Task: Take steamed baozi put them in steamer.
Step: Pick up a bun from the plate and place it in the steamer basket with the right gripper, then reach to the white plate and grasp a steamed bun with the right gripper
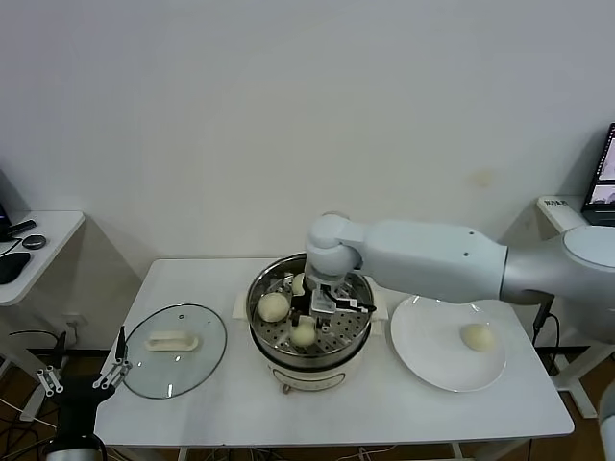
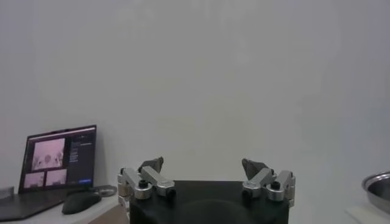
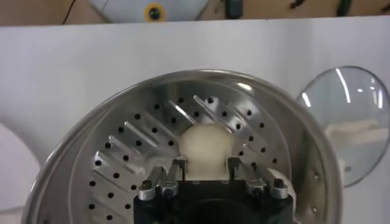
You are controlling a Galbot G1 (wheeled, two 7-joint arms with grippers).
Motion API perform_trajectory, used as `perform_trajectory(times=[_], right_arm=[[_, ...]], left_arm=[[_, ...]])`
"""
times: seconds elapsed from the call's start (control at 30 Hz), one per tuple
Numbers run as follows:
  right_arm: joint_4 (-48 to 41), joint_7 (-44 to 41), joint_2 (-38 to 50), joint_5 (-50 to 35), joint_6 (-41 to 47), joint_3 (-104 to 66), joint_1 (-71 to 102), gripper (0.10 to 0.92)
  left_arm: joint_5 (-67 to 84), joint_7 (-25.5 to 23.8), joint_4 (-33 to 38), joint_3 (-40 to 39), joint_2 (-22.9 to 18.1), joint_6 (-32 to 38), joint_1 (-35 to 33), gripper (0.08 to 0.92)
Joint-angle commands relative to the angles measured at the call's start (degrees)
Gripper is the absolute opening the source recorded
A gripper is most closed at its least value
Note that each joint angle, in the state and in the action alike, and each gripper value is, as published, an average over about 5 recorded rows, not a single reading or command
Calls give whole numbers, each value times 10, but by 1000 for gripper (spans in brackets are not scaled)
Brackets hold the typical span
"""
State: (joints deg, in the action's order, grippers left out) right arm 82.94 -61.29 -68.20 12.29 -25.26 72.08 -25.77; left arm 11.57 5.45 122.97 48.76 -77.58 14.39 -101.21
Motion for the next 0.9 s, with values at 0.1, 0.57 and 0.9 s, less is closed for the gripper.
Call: perform_trajectory(times=[0.1, 0.57, 0.9], right_arm=[[8, -5, 17, -30, -4, -27, -31, 672], [90, -74, 296, -211, 408, -24, -118, 823], [55, -69, 456, -132, 407, -146, 54, 823]], left_arm=[[0, 0, 2, 0, 1, -1, 0, 823], [1, -2, 2, -12, 9, -3, 11, 823], [0, -5, -13, -31, 19, -3, 25, 823]])
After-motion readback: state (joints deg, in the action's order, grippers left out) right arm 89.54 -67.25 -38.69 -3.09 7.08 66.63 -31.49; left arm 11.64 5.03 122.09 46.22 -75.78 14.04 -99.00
